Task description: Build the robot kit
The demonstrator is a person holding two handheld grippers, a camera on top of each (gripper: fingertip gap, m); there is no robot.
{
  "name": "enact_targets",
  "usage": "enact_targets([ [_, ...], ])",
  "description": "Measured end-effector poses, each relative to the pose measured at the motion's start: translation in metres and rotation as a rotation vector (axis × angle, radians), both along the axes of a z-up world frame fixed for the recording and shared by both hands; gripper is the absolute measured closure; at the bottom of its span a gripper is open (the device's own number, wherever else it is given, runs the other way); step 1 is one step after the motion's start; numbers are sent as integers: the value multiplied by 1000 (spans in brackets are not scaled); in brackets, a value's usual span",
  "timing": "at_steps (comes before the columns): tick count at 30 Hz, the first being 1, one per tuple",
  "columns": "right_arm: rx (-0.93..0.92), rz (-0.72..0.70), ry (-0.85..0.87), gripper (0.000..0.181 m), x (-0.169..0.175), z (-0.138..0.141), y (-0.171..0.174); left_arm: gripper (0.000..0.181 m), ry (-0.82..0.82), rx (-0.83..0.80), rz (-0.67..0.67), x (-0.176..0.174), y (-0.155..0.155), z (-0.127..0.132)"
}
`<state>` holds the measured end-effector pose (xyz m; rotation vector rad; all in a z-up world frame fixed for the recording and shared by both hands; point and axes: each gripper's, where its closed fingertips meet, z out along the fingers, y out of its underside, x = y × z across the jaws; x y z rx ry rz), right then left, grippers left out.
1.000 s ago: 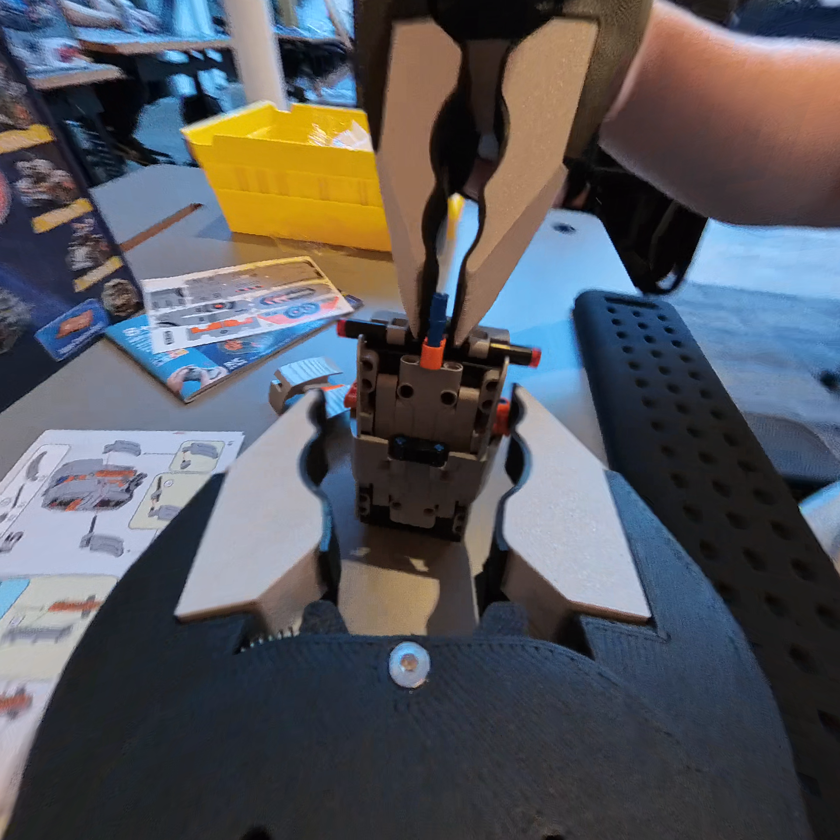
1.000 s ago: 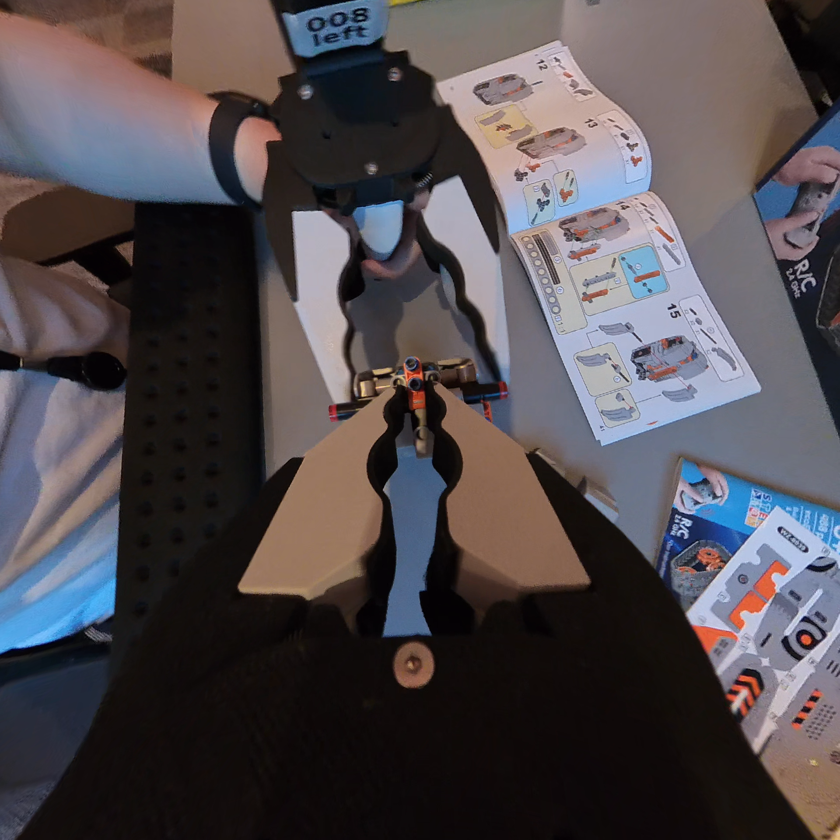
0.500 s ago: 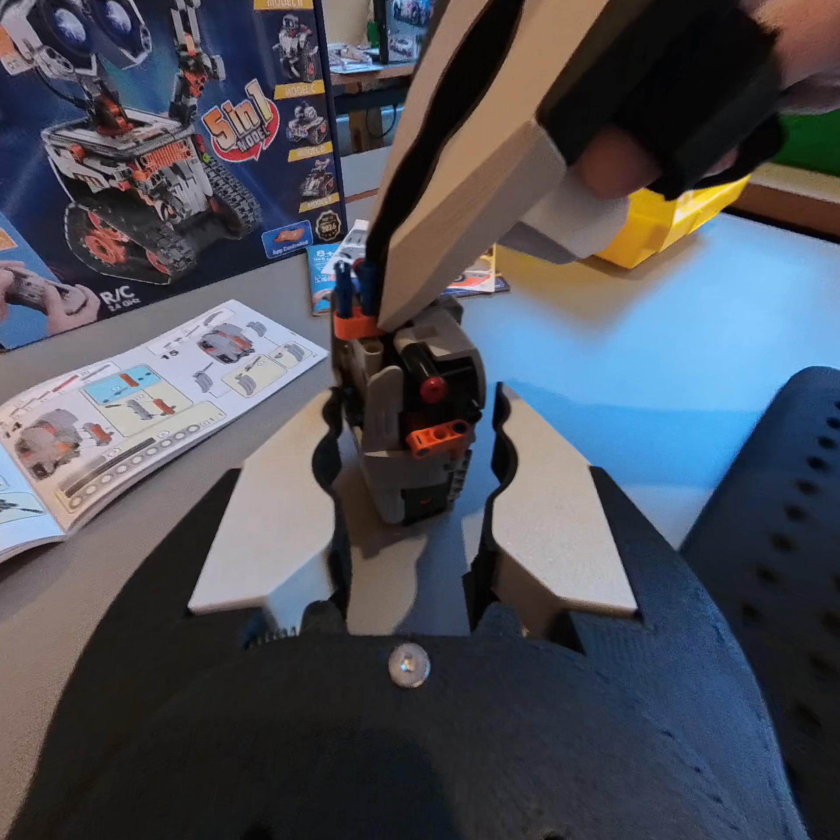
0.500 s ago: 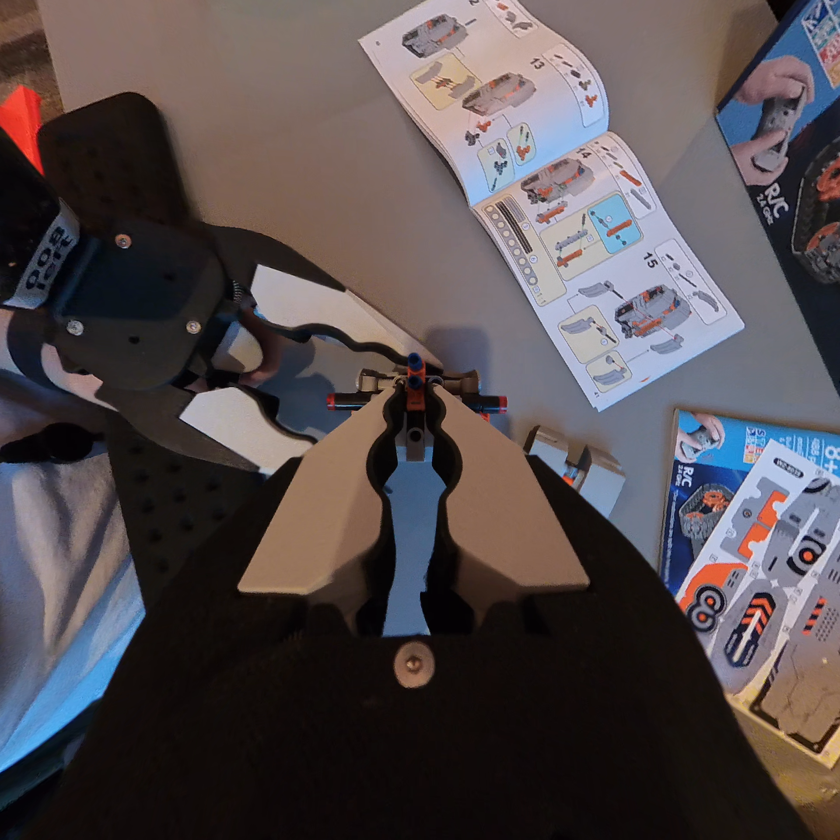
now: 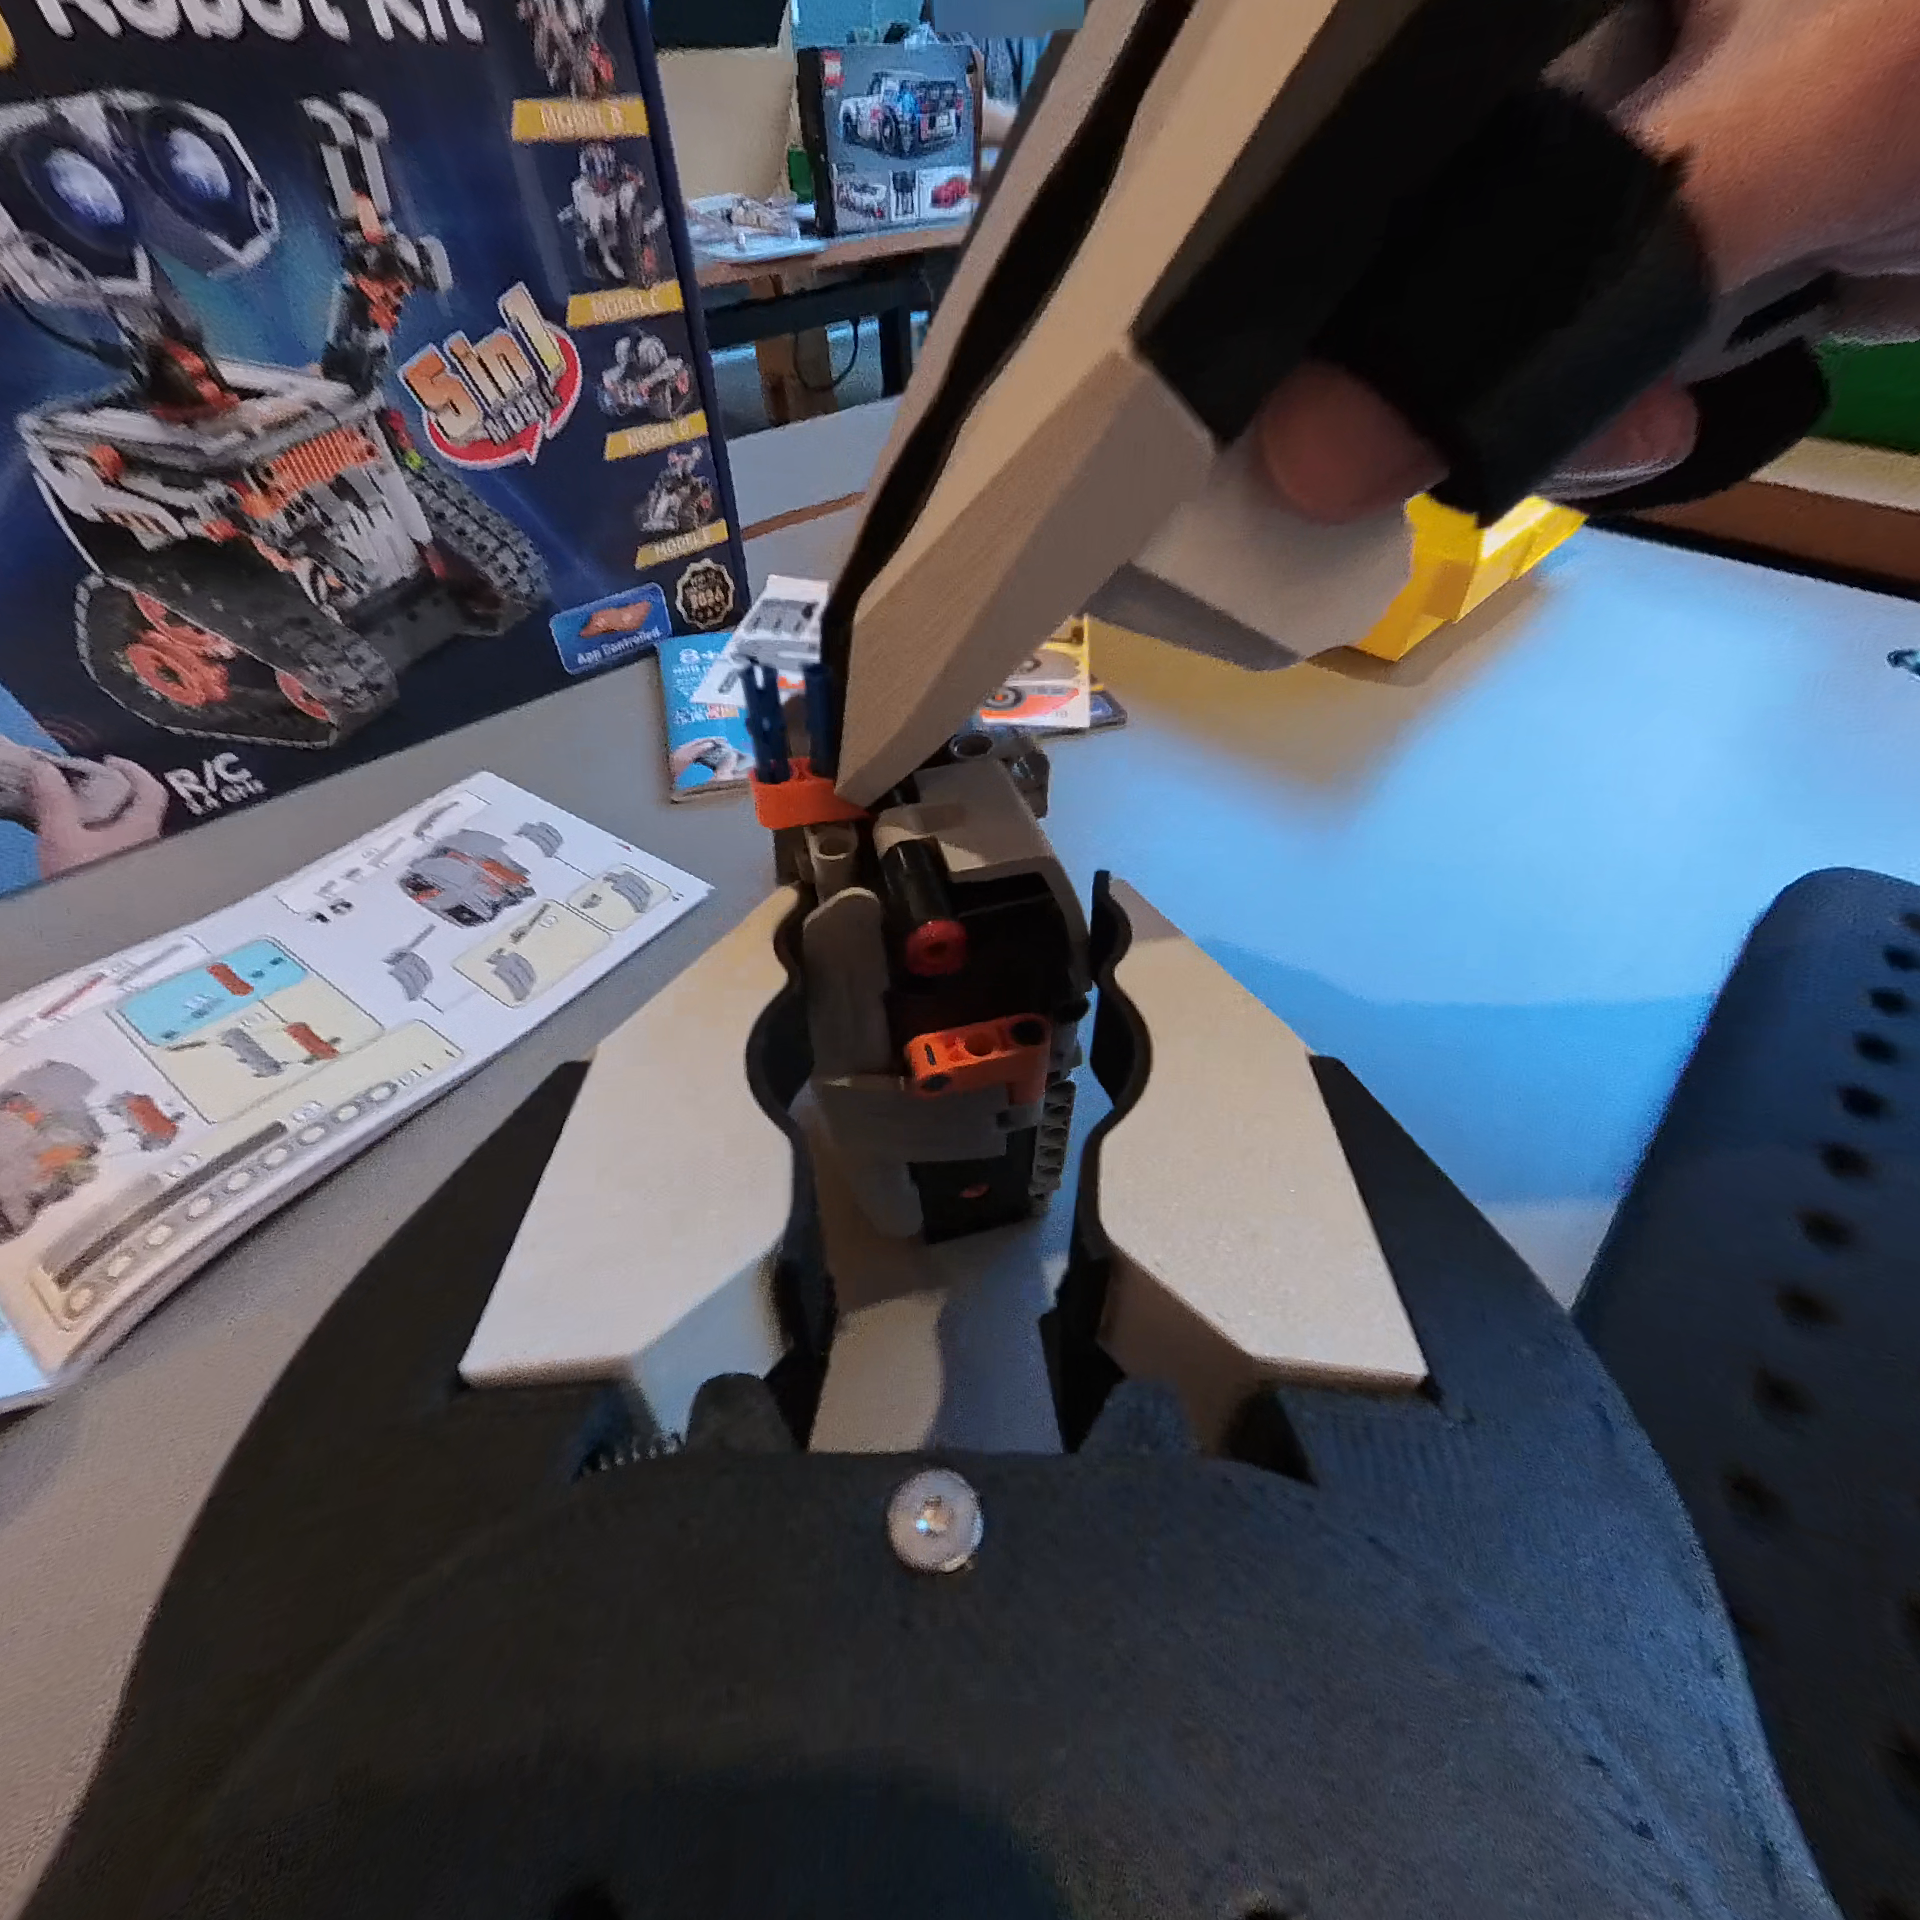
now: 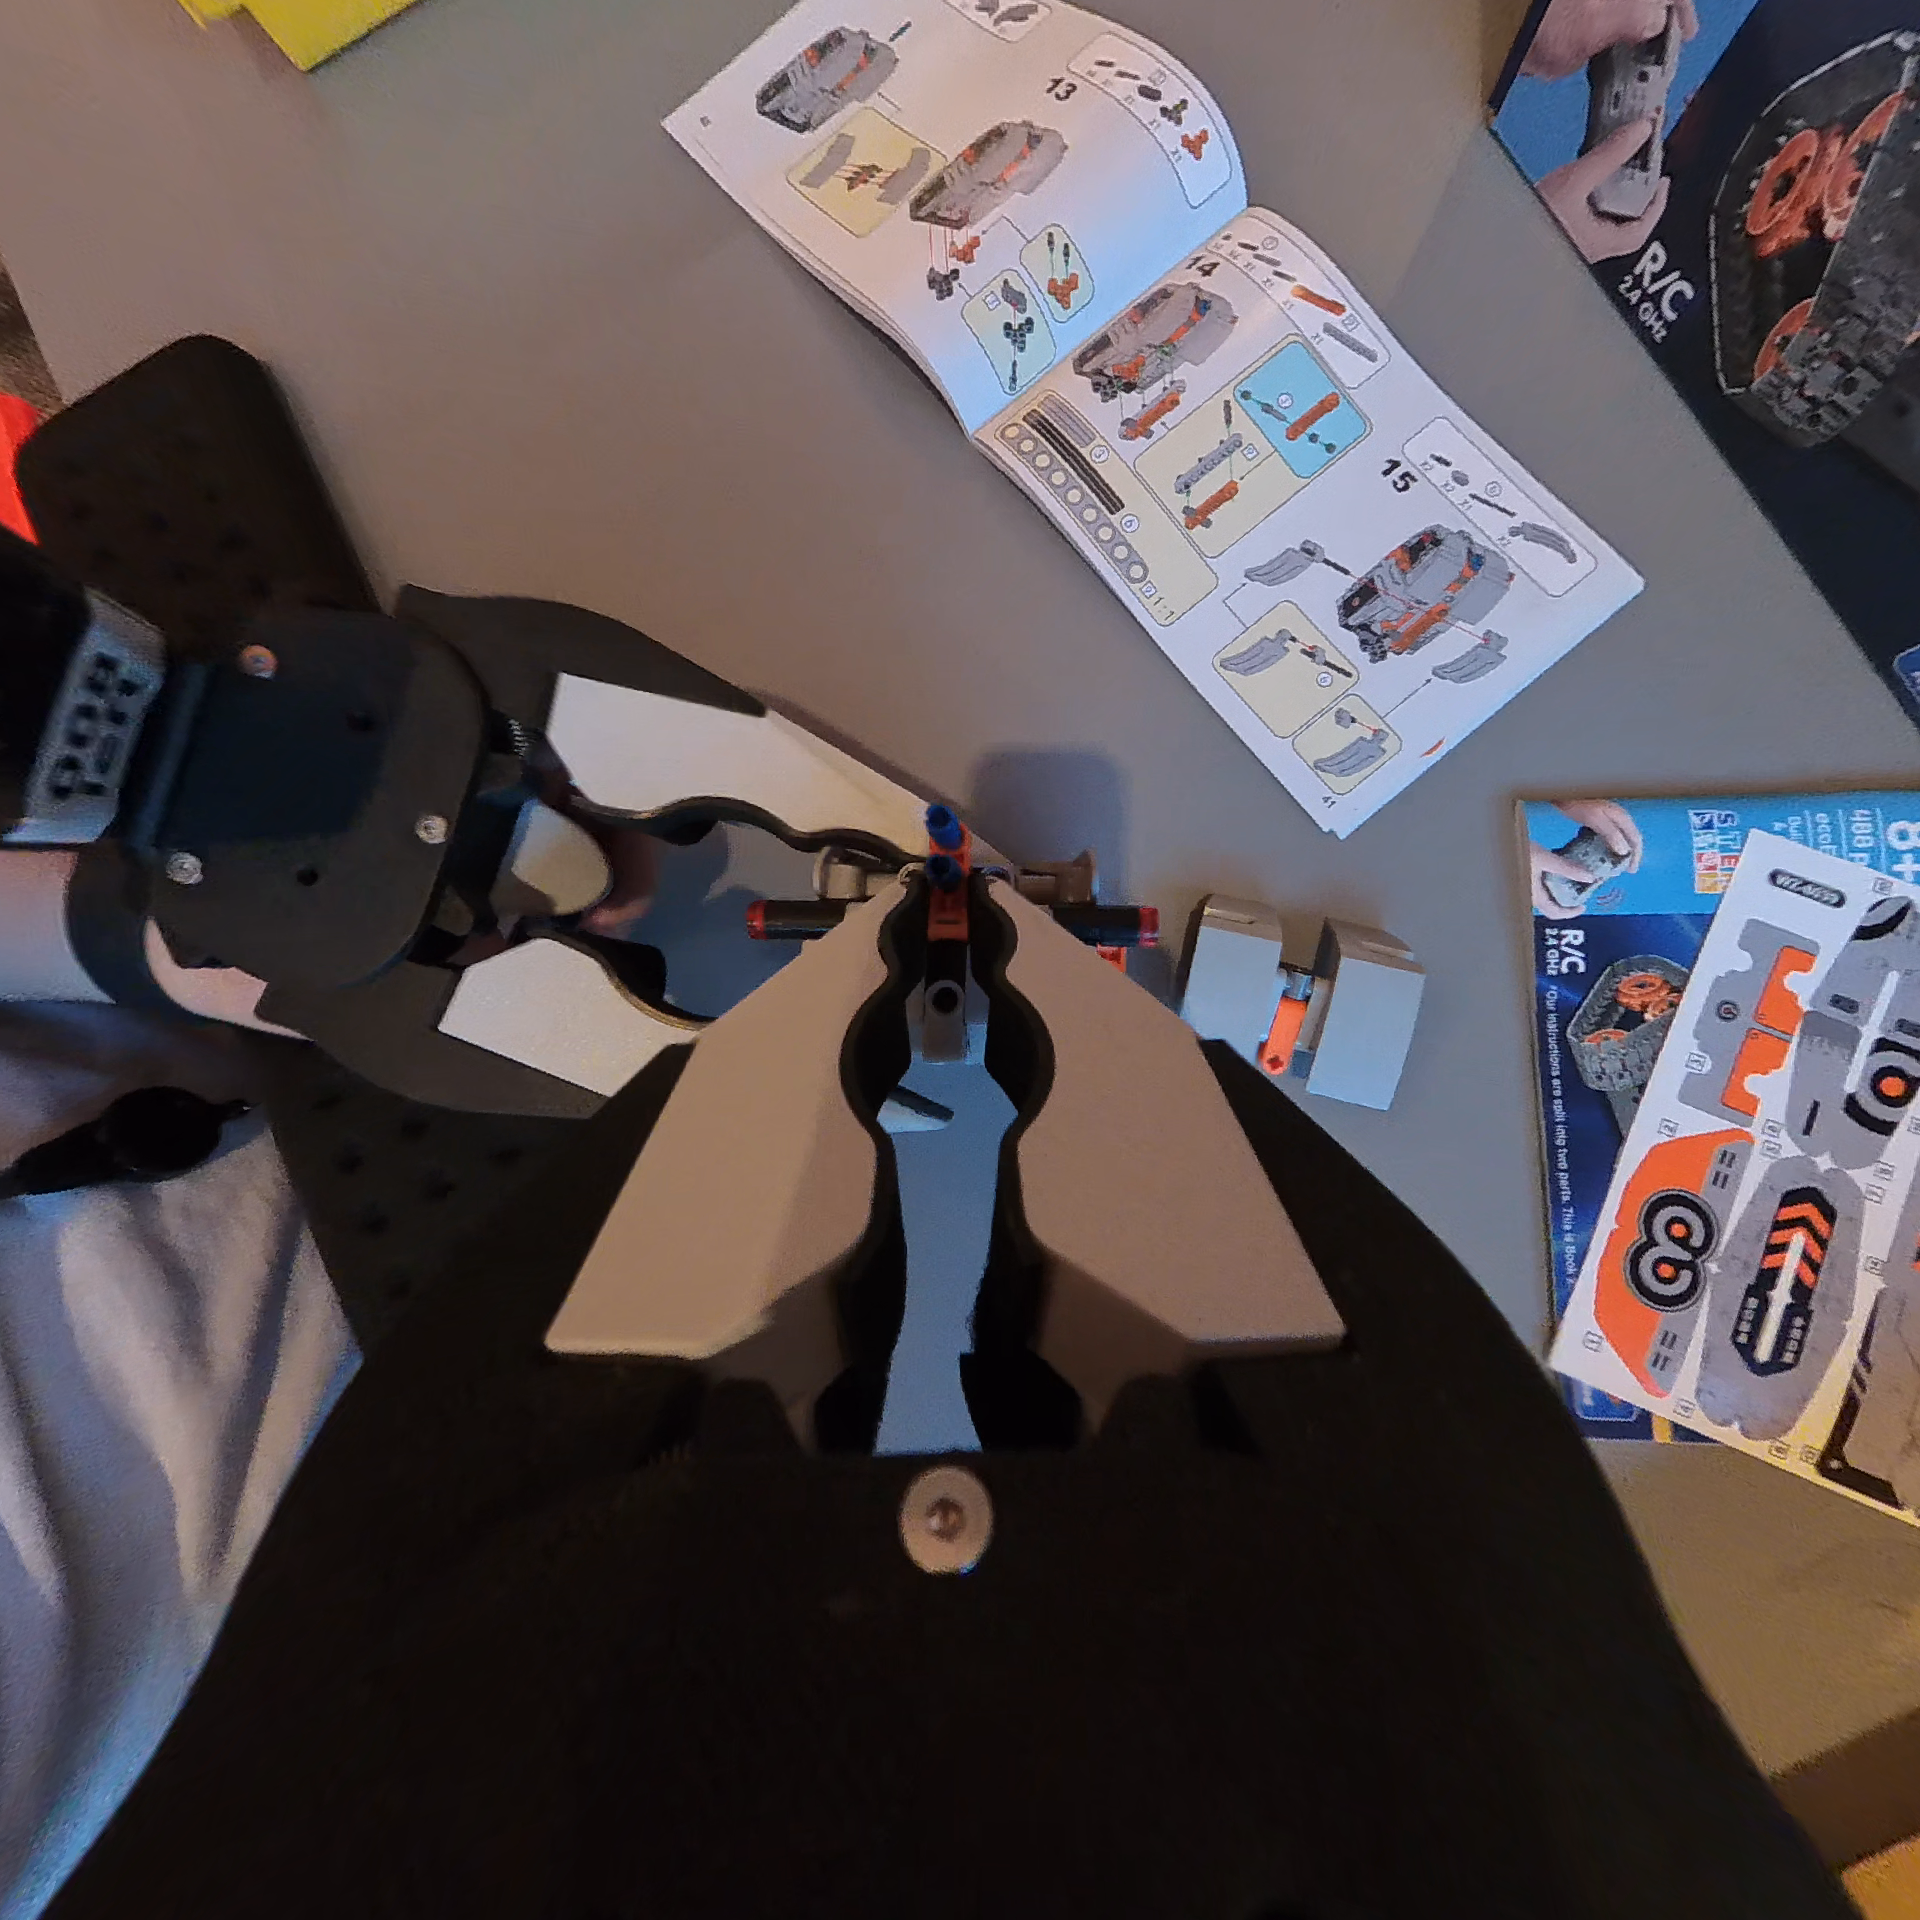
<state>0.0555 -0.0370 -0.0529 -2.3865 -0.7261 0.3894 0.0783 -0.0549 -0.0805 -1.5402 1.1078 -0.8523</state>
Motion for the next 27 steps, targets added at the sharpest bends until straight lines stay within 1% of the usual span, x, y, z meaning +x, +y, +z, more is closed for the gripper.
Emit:
enact_targets([
  [2,-16,-11,30,174,0,0,0,126,12,-2,4,4,0,-3],
  [4,-23,-19,37,174,1,0,0,131,33,19,24,4,2,-3],
  [7,-19,-38,41,174,3,0,1,133,49,12,52,6,4,-4],
  [11,-20,-55,26,174,6,0,2,132,42,16,72,9,6,-4],
  [15,-31,-62,21,174,5,0,2,130,44,58,96,10,10,-2],
  [22,-10,-82,-10,173,7,1,2,132,50,49,77,11,9,-2],
  [23,-1,-78,-20,168,7,3,0,132,52,53,77,11,9,-2],
  [24,16,-81,-26,159,7,6,-1,133,51,54,78,11,9,-2],
  [25,42,-96,-36,145,10,11,-2,133,49,52,79,10,9,-2],
  [27,103,-139,-63,129,19,23,-5,133,46,49,83,9,9,-2],
])
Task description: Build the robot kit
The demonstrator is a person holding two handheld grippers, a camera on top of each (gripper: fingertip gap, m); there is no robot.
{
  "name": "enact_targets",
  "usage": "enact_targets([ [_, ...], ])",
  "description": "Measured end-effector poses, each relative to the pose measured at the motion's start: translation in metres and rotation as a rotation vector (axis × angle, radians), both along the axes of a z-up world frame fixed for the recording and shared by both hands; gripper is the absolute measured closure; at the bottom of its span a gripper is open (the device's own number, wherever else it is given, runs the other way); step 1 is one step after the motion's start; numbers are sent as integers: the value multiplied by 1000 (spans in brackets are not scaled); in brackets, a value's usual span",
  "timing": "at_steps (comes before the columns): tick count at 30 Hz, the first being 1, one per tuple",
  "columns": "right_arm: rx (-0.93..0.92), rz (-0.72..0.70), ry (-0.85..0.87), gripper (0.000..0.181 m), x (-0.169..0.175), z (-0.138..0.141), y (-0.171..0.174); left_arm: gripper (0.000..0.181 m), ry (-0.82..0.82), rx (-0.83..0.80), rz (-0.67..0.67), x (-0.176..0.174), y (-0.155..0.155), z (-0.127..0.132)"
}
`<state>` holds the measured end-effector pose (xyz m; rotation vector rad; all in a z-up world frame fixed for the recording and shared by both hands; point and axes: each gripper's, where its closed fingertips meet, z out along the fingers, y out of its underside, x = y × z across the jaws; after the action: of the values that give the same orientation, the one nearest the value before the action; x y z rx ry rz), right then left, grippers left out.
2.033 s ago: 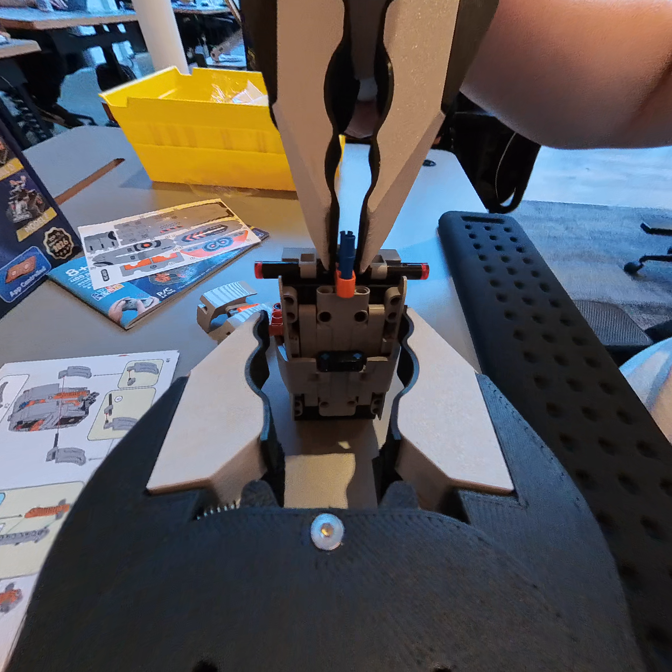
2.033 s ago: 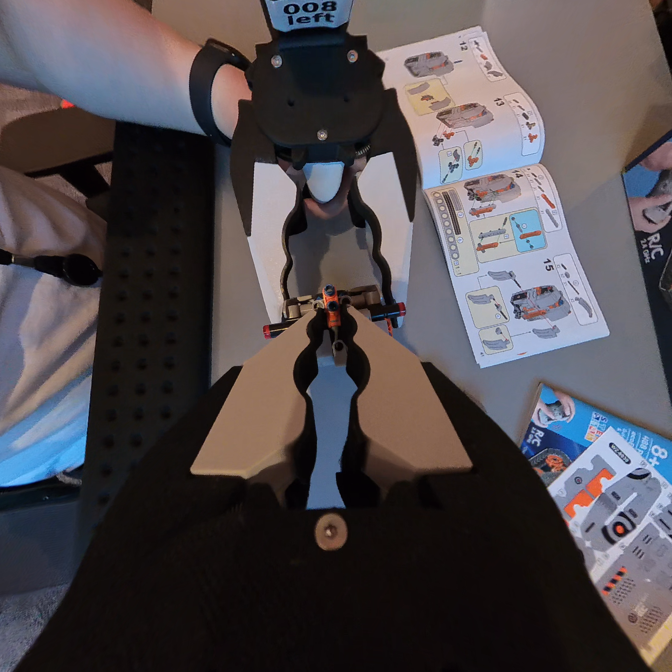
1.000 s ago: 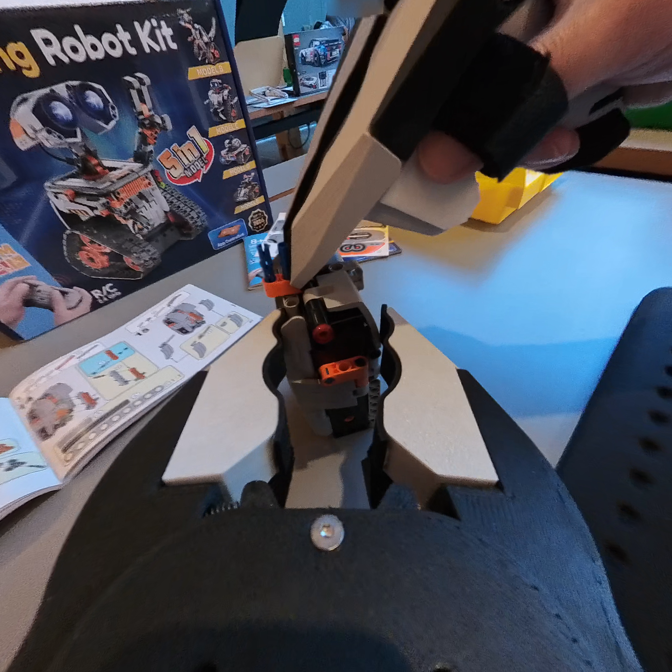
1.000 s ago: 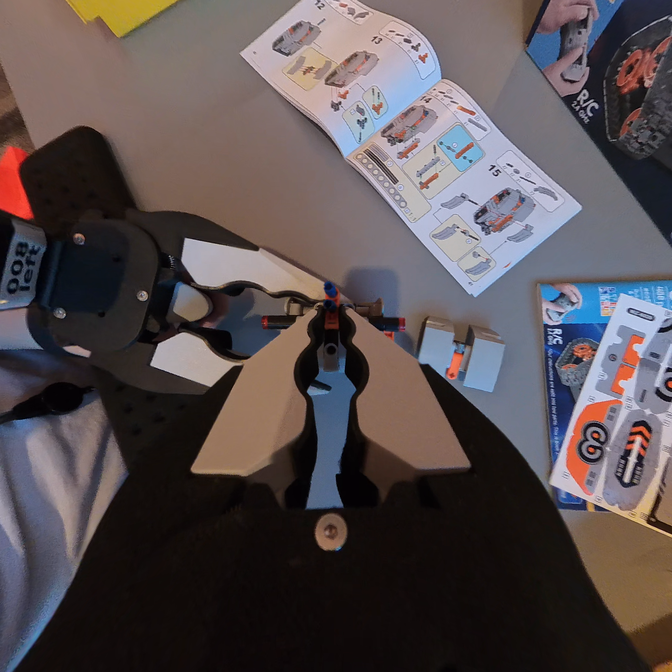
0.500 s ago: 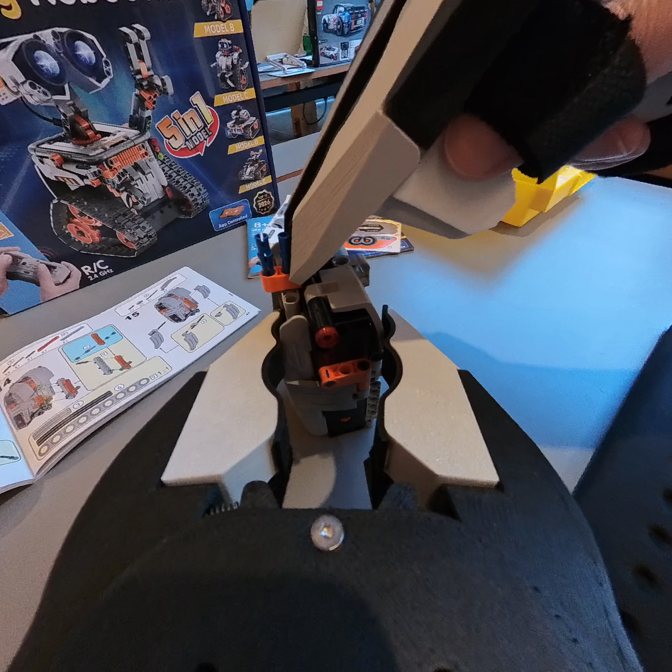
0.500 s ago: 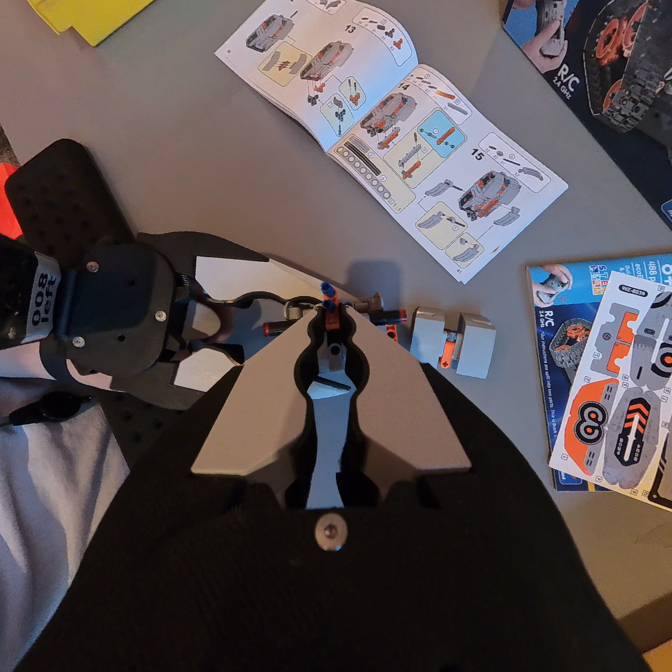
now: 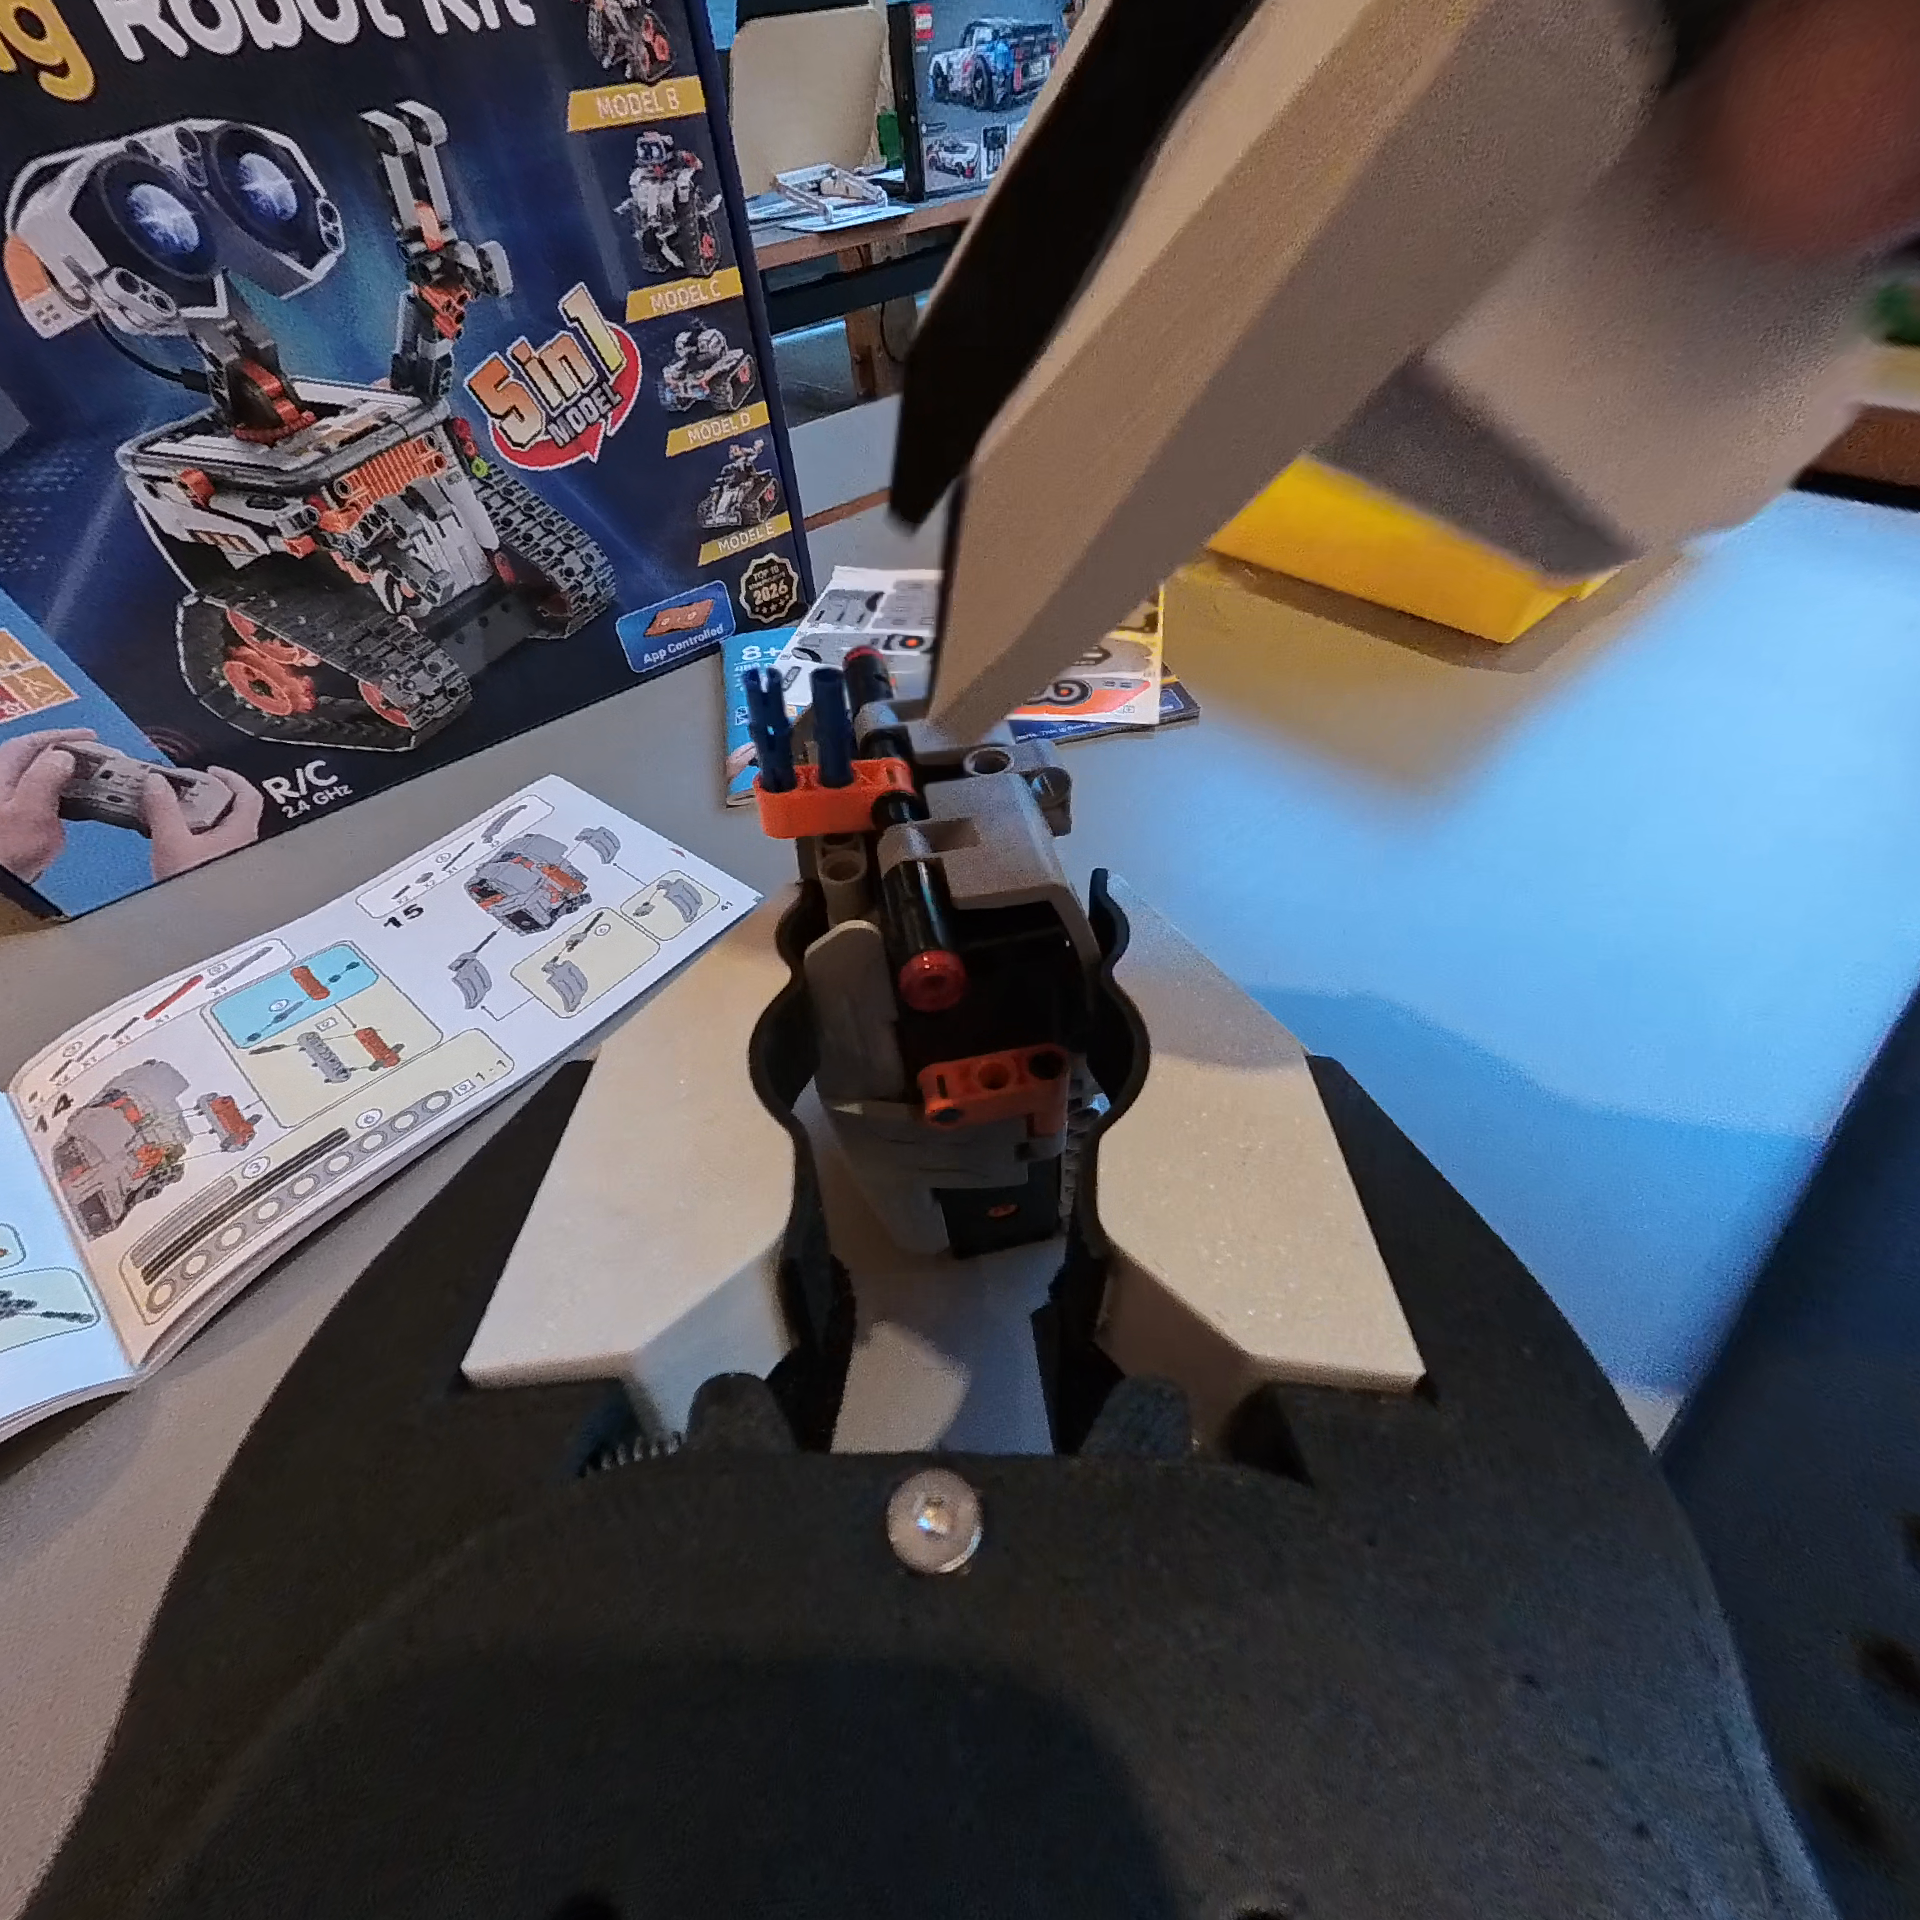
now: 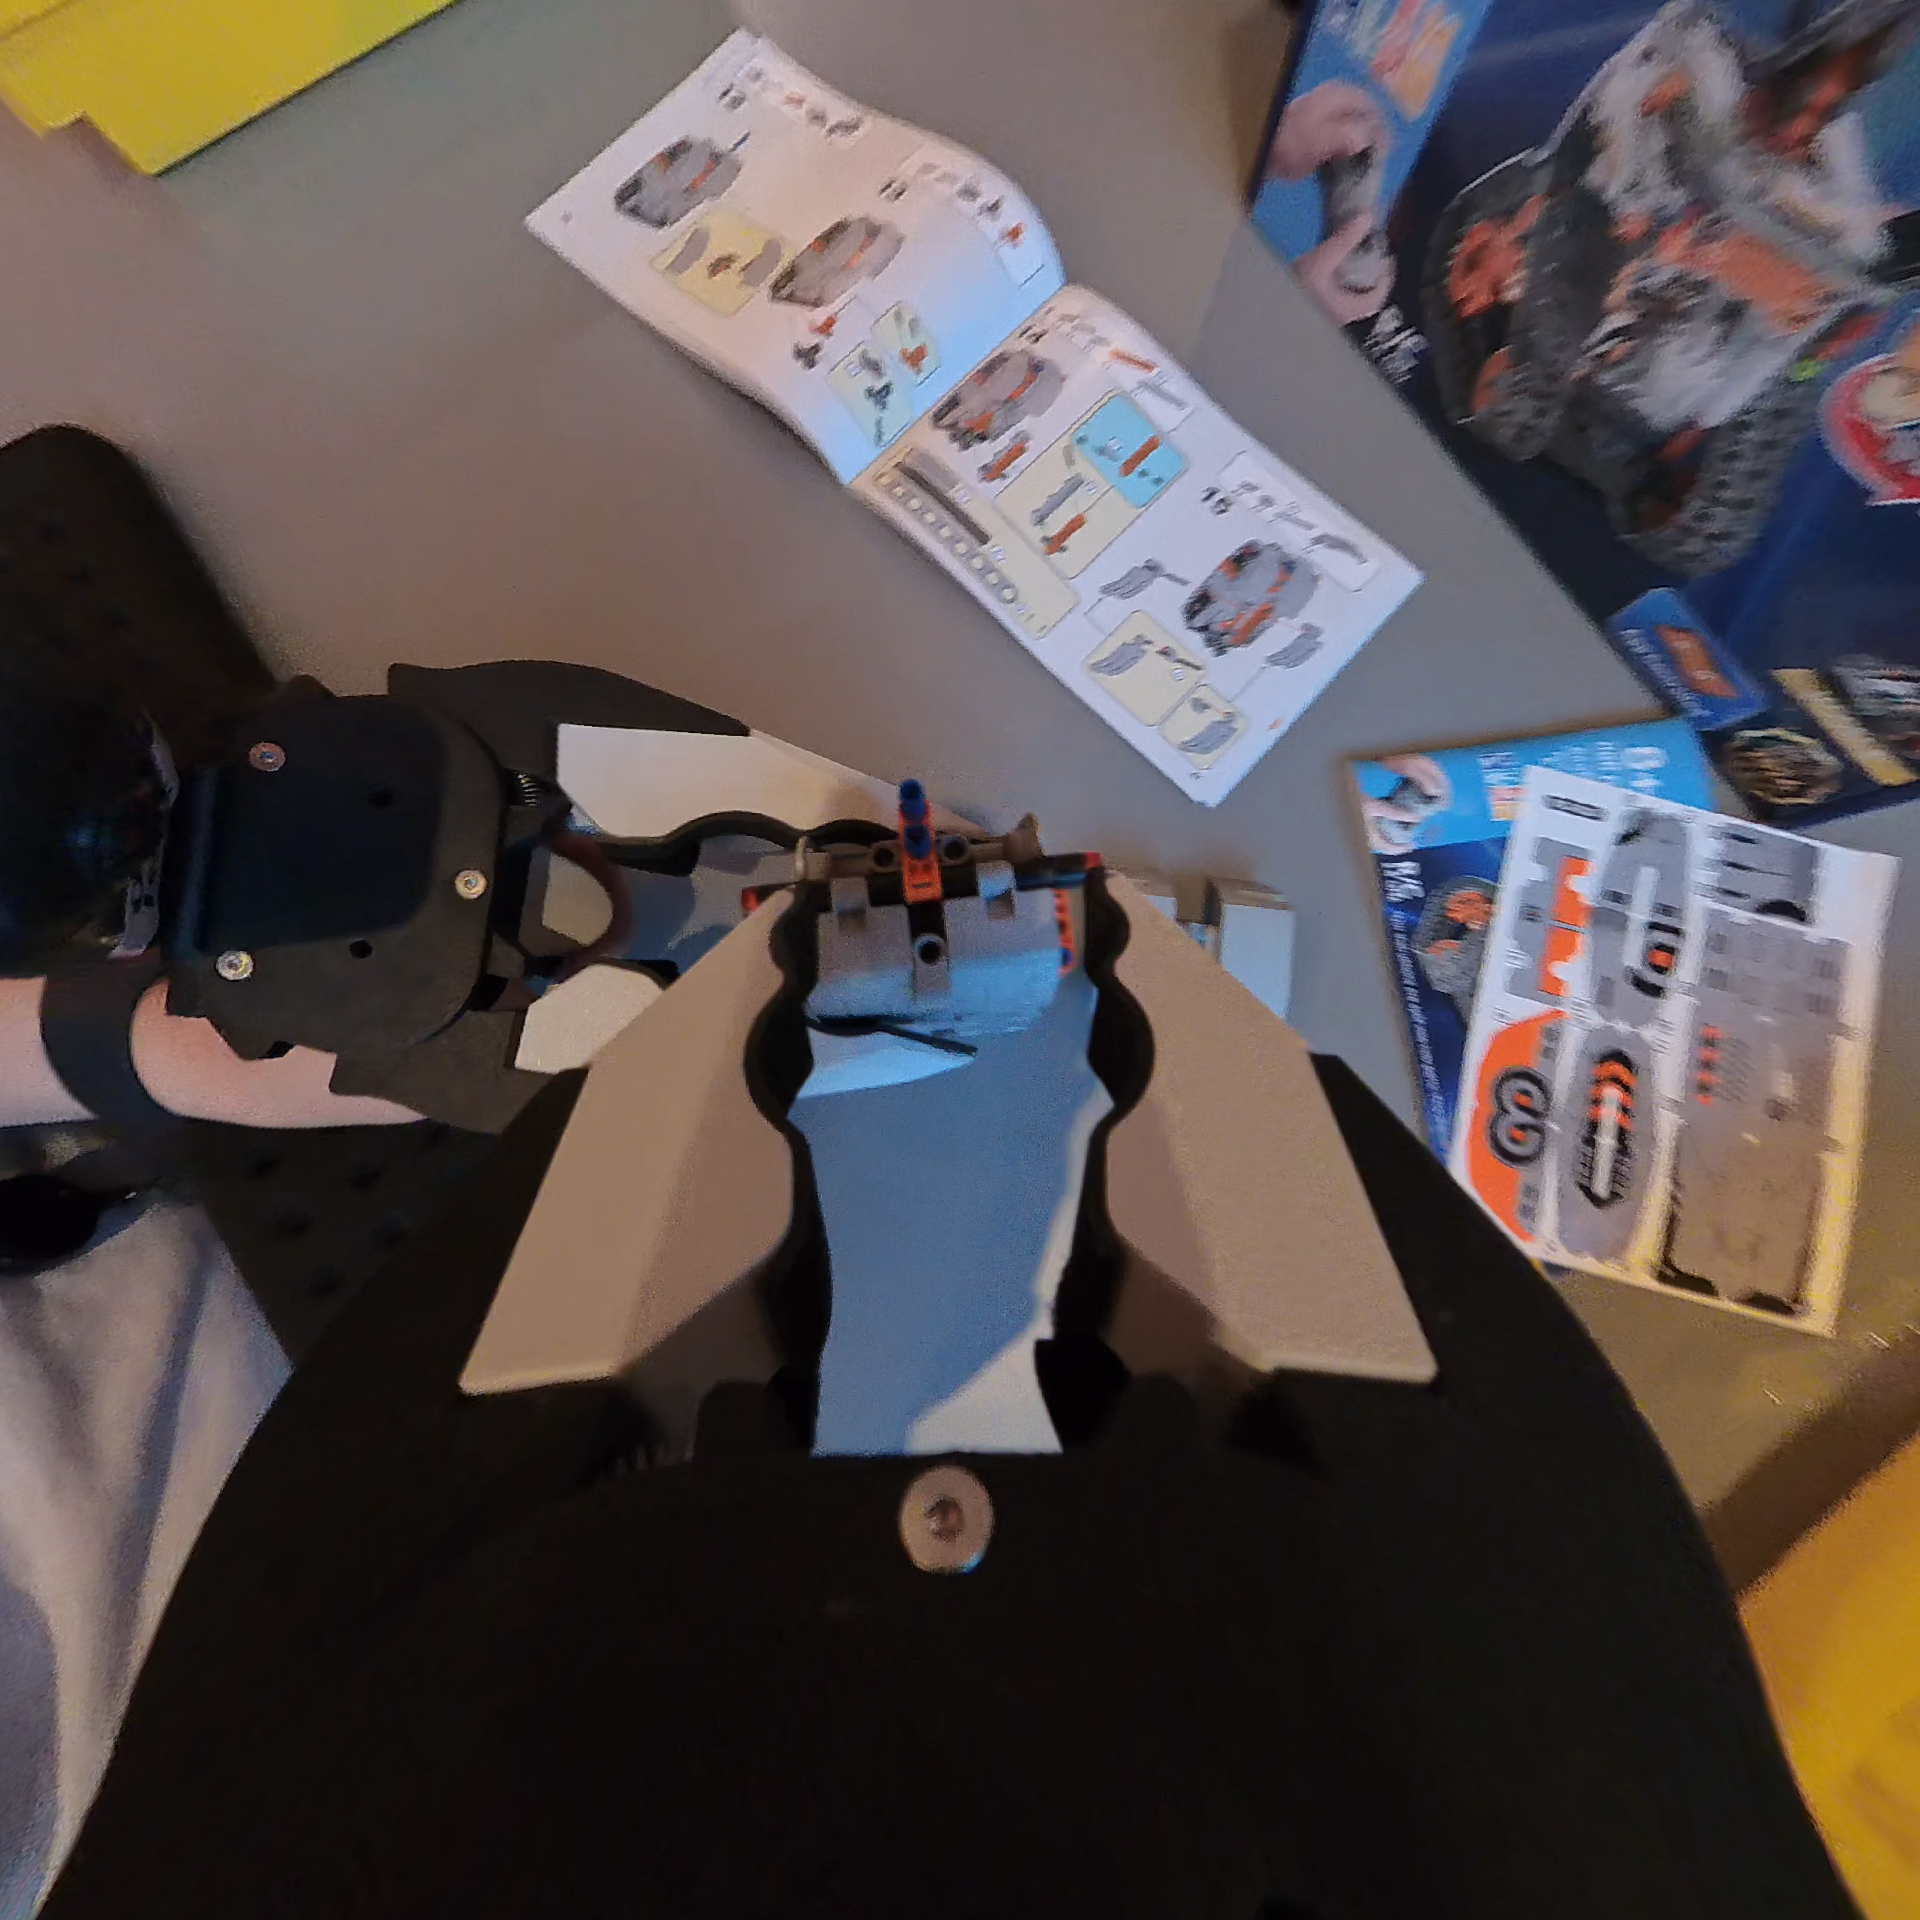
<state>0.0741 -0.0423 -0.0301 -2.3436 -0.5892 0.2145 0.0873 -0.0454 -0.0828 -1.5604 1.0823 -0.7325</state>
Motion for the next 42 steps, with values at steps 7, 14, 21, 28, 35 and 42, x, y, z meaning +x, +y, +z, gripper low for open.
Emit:
enact_targets([
  [7,455,-346,-238,120,74,89,-8,132,-11,-4,-5,-1,2,0],
  [14,475,-547,-974,147,156,110,-16,132,-17,-26,-3,-2,4,0],
  [21,447,-472,-954,151,133,101,-14,130,5,34,-17,1,4,0],
  [28,301,-172,-531,181,74,58,-6,130,39,51,-122,10,-3,-4],
  [35,-44,118,-40,173,7,27,-31,130,103,198,-192,5,-1,-2],
  [42,89,136,-86,165,12,8,-22,130,213,429,-223,8,-13,-4],
])
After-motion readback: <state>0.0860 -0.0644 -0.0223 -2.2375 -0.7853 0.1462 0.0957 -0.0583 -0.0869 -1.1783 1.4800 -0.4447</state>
